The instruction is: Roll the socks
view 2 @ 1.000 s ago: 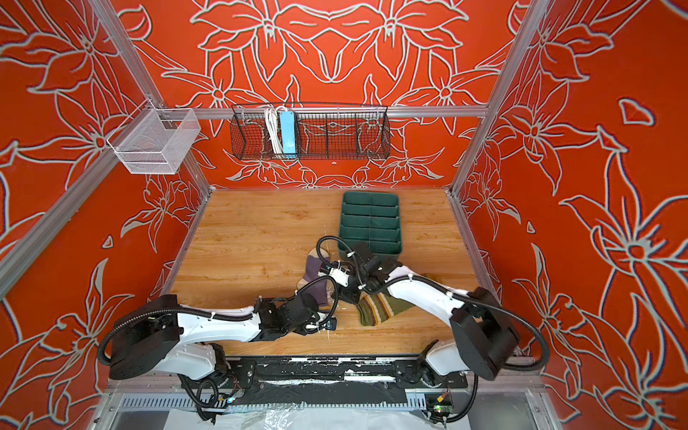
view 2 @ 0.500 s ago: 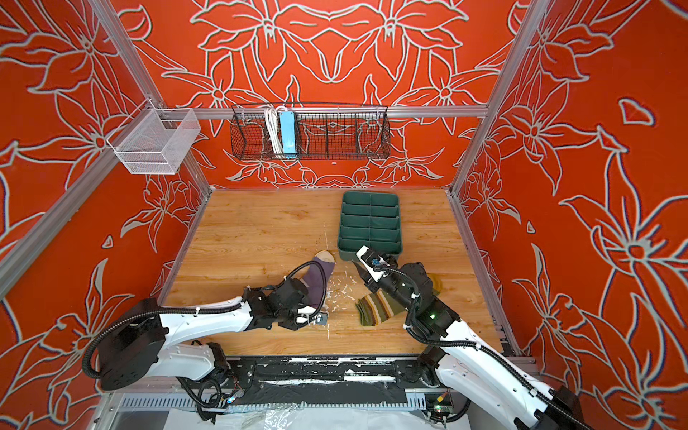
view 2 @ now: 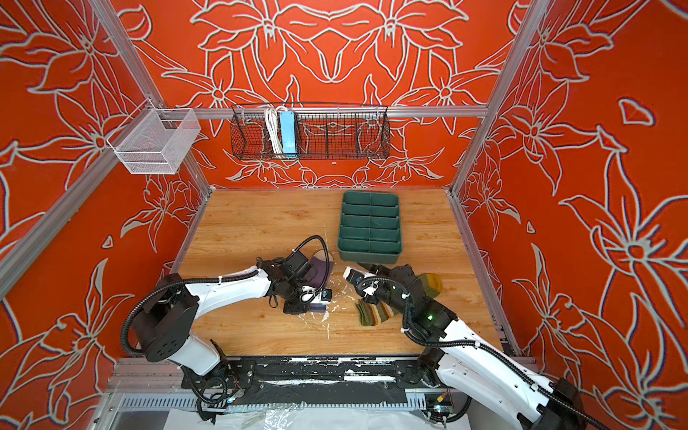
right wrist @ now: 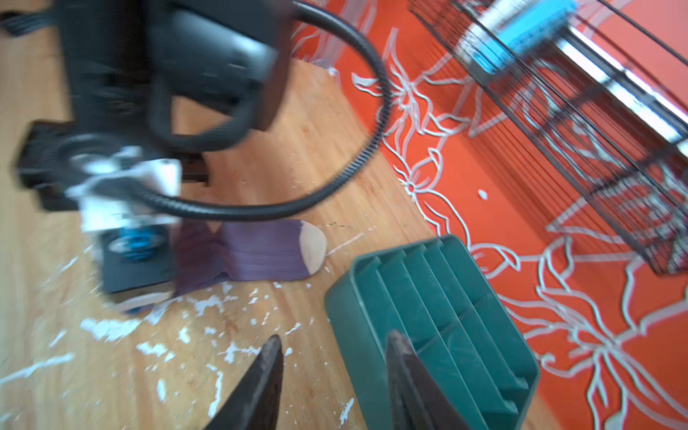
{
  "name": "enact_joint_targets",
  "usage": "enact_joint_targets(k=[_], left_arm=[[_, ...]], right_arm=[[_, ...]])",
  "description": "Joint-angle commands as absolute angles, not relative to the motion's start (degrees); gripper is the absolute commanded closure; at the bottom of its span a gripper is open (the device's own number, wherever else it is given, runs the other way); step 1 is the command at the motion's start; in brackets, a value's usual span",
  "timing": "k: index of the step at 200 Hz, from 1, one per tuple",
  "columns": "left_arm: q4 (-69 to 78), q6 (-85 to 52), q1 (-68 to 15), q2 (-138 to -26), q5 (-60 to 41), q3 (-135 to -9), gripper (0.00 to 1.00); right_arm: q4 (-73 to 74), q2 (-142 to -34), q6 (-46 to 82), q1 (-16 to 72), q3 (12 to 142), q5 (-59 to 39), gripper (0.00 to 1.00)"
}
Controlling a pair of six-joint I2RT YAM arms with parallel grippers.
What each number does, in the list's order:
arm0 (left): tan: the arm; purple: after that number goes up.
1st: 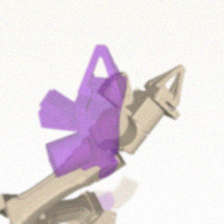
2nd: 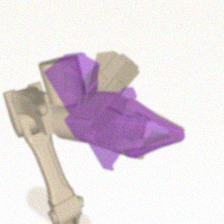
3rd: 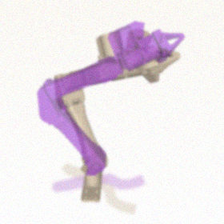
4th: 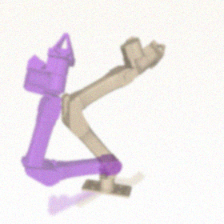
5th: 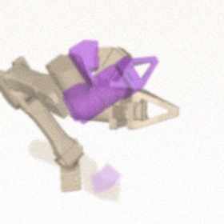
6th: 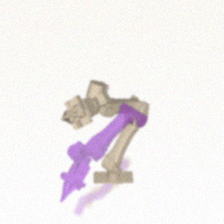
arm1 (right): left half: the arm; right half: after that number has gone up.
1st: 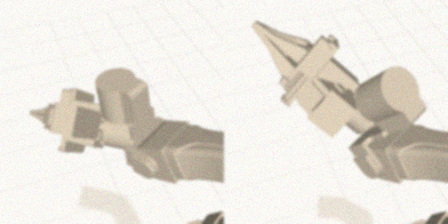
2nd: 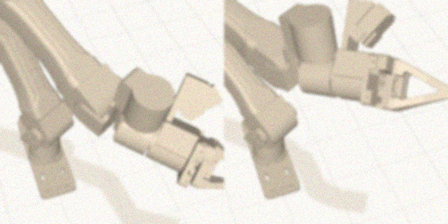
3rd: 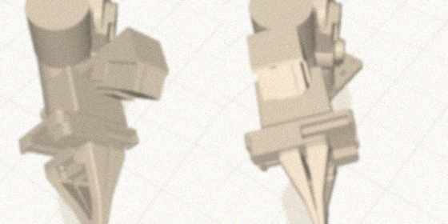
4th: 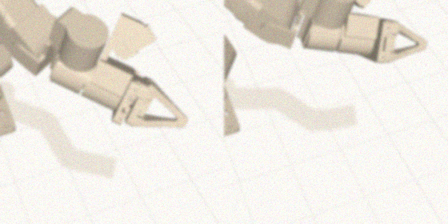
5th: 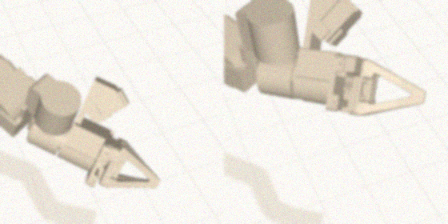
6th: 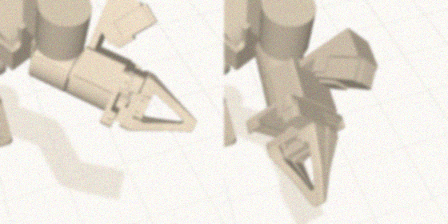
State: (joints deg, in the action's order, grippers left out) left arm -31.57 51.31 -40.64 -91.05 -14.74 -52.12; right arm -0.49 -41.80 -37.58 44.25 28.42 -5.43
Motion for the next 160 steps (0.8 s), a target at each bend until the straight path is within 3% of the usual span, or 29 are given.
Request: enact_joint_targets(k=[1,36,66,107,160], left_arm=[[-36.65,50.07,-39.93,-93.10,-18.91,-54.01,1.00],[-39.13,47.27,-39.46,-97.21,-19.68,-57.59,1.00],[-40.39,44.26,-39.29,-100.24,-18.67,-60.00,1.00],[-43.41,43.06,-39.15,-102.92,-19.03,-63.61,1.00],[-43.40,43.54,-39.11,-102.47,-19.70,-62.93,1.00]], right_arm=[[-9.30,-42.14,-49.11,50.97,29.09,-4.91,0.53],[-18.90,-50.15,-50.06,64.28,32.75,-1.85,0.54],[-12.86,-57.09,-45.82,71.58,32.66,-1.44,0.54],[17.33,-70.14,-40.77,71.73,27.14,5.03,0.52],[28.08,-81.23,-38.76,68.77,27.63,10.13,0.51]])
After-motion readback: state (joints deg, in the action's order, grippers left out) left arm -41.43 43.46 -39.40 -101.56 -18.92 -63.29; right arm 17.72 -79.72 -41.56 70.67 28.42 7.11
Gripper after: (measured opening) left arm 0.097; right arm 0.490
